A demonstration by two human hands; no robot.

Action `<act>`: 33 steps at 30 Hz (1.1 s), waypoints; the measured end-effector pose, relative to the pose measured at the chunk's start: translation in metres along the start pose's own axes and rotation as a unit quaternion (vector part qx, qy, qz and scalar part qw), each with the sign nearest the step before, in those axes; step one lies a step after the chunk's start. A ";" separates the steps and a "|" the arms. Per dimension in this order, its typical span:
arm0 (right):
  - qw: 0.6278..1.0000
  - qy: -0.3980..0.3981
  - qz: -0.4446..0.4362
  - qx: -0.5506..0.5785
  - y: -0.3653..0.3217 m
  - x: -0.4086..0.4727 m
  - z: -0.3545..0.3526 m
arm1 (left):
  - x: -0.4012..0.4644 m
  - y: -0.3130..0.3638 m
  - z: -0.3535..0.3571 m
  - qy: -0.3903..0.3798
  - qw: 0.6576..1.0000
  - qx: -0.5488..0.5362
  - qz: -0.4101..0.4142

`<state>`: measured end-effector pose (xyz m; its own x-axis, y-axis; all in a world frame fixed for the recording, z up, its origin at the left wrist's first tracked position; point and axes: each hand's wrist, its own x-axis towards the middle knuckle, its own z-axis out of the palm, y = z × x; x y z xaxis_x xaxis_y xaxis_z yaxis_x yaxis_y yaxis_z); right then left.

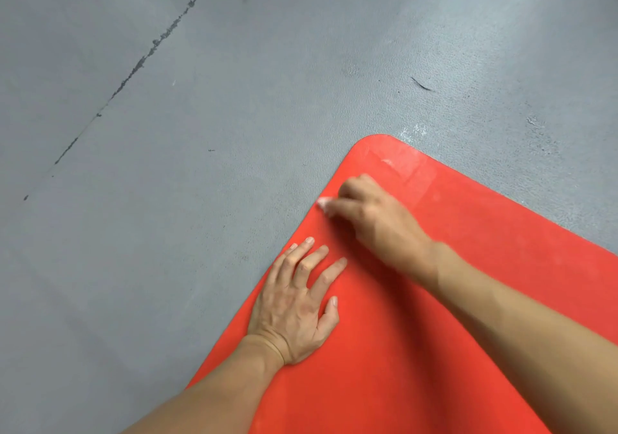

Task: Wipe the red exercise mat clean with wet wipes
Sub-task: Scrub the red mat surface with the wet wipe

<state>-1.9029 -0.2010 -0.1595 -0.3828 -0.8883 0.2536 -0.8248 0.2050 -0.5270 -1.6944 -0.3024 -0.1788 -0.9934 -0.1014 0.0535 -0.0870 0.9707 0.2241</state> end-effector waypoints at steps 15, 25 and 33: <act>0.993 0.063 0.082 -0.049 0.008 -0.046 -0.010 | -0.001 -0.001 0.001 0.005 1.000 -0.004 0.003; 0.994 0.057 0.098 0.006 -0.047 -0.095 0.009 | 0.000 -0.001 0.000 0.010 1.000 0.003 0.004; 0.922 0.209 0.307 -0.107 0.030 -0.090 -0.026 | -0.001 -0.002 0.002 0.018 1.000 -0.001 0.005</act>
<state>-1.9041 -0.1037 -0.1773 -0.8949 -0.3516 0.2750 -0.4459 0.7325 -0.5144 -1.6934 -0.3035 -0.1813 -0.9908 -0.0998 0.0916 -0.0770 0.9714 0.2248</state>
